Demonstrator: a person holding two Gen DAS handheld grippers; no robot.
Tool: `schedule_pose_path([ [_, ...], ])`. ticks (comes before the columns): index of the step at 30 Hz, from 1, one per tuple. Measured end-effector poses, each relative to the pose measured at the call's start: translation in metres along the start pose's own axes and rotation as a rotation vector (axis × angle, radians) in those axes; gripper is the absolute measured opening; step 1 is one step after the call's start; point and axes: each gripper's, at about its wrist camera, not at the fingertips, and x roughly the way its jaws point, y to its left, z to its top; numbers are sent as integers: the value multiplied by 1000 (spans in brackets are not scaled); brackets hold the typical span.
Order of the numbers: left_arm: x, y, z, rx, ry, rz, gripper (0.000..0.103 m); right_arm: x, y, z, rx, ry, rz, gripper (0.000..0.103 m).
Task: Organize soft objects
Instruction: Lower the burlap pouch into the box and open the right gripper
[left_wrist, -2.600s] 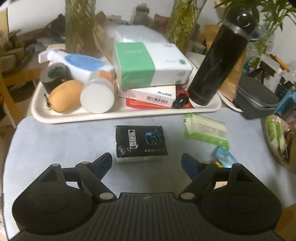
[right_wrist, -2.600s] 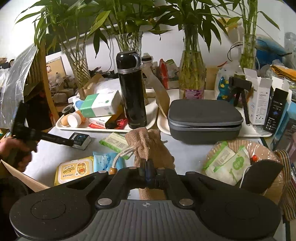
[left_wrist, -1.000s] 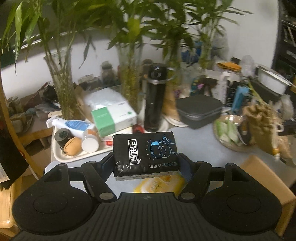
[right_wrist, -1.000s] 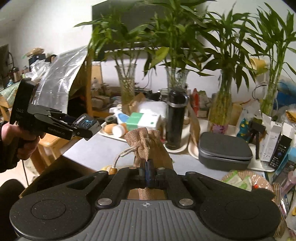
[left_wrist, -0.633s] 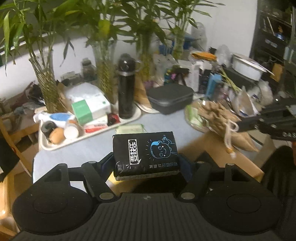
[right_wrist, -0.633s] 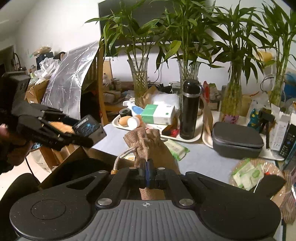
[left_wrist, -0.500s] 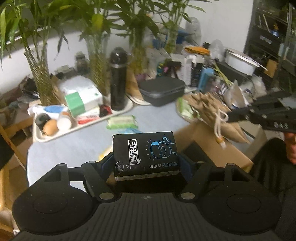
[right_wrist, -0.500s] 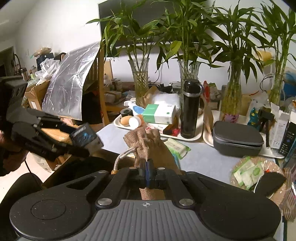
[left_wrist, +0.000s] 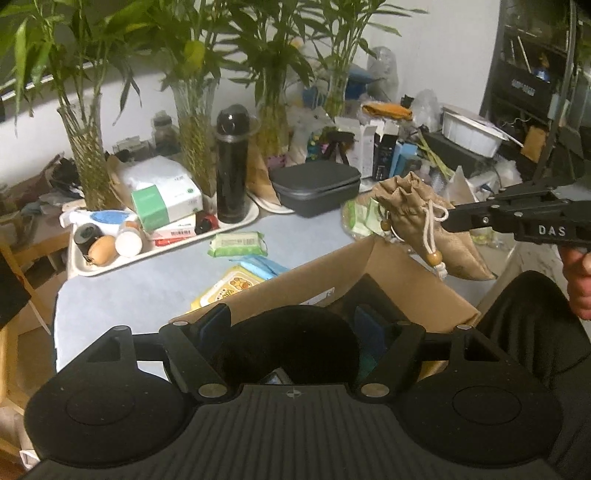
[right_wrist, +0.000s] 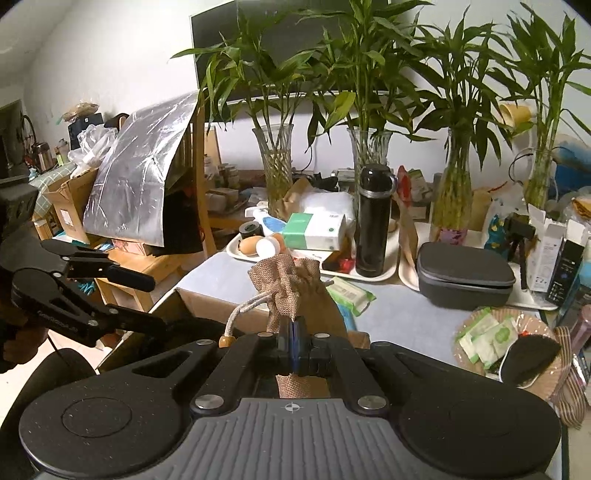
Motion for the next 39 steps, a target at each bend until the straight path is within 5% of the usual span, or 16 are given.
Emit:
schedule_pose_path([
  [10, -33, -3, -18, -26, -37, 31, 74, 9, 23, 1, 5, 39, -38, 2],
  [23, -53, 8, -41, -54, -43, 63, 74, 58, 77, -5, -44, 129, 120, 5],
  [25, -55, 11, -42, -63, -43, 74, 74, 63, 82, -7, -54, 137, 126, 20],
  [26, -55, 13, -43, -72, -43, 79, 74, 65, 83, -7, -57, 141, 127, 40],
  [29, -57, 17, -46, -96, -37, 87, 74, 62, 82, -9, -54, 134, 158, 79],
  [35, -57, 20, -50, -120, -20, 89, 74, 54, 72, -14, -73, 147, 121, 99],
  [39, -54, 21, -50, -144, -14, 80, 74, 47, 60, -18, -74, 157, 81, 101],
])
